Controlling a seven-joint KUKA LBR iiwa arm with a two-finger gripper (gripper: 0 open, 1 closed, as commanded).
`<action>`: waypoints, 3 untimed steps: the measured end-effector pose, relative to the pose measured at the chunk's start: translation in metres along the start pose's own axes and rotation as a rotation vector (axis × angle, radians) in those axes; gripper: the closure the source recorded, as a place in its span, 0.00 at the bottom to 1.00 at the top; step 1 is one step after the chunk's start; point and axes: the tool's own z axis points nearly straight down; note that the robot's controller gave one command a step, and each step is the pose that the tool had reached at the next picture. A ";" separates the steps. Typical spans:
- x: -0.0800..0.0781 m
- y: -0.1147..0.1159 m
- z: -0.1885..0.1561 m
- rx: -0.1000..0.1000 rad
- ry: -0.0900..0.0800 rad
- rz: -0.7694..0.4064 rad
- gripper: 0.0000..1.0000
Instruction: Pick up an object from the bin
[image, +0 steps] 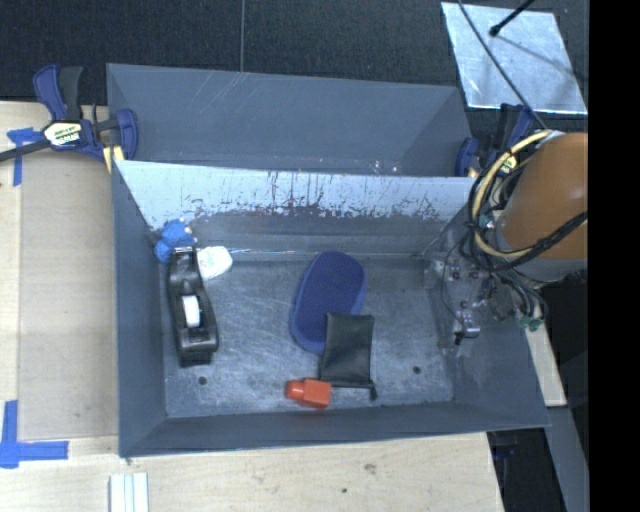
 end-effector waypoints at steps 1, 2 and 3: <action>0.022 0.101 0.074 -0.005 0.007 -0.046 0.00; 0.020 0.096 0.071 -0.001 0.000 -0.040 1.00; 0.023 0.114 -0.087 0.000 -0.009 -0.067 1.00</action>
Offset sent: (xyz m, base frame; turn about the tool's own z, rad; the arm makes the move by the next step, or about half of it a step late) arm -0.0207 0.0957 -0.0707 -0.0380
